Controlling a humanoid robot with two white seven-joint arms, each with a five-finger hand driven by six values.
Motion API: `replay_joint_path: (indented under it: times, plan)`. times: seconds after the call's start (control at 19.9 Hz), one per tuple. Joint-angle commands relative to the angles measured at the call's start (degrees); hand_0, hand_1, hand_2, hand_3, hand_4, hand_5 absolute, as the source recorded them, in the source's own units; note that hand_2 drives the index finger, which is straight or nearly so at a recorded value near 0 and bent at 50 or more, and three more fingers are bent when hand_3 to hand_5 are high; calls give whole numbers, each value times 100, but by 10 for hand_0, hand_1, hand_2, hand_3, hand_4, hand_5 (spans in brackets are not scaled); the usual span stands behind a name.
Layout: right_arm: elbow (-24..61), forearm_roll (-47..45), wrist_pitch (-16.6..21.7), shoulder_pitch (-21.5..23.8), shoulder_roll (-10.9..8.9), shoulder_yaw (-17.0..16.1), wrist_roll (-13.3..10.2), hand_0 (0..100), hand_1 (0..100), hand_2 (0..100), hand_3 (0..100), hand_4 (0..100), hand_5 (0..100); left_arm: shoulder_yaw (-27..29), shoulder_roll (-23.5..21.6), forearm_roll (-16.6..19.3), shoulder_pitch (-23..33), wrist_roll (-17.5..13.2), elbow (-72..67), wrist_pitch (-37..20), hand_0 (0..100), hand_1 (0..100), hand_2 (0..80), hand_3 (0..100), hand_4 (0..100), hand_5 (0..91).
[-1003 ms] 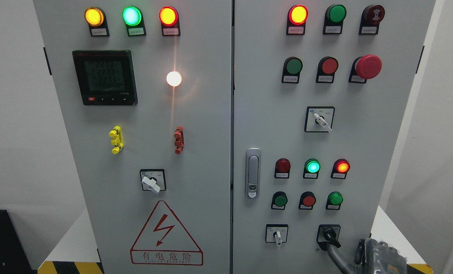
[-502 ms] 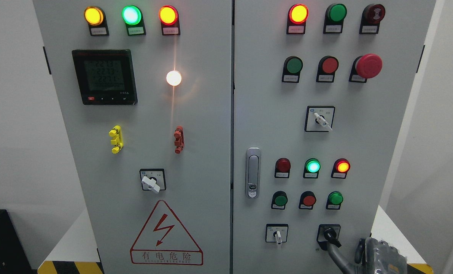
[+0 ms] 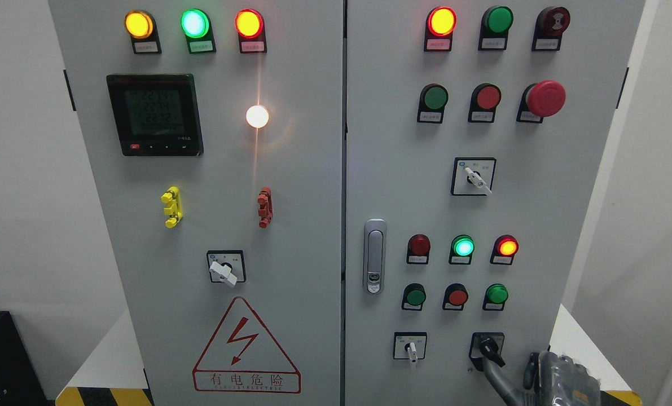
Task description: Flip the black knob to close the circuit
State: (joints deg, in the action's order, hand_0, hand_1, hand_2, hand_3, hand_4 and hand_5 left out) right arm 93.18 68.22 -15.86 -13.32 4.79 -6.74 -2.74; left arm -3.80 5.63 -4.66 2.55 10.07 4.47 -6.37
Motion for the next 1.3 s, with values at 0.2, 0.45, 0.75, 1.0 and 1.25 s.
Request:
replay_joint_path:
  times: [0.2,0.45,0.75,1.0,1.25]
  plan:
    - [-36,-2,-5,84,-5,437,-69,0,57,874,1000,948,960,-6,0,0,0,-5,1,-5,120,556,0,0,0,0]
    - [60,-10,-14,189,-5,638,-139,0,57,873,1000,947,959,-6,0,0,0,4,2,-5,120,556,0,0,0,0]
    - [271,-195,-31,321,-5,718,-201,0,60,873,1000,946,961,2,0,0,0,-5,2,-5,120,556,0,0,0,0]
    - [666,-353,-31,593,-5,736,-192,0,61,871,1000,946,963,2,0,0,0,-5,2,-5,120,556,0,0,0,0]
    - [1210,-677,-22,1128,74,744,-192,0,64,831,1000,929,939,-6,0,0,0,-5,2,-5,120,556,0,0,0,0]
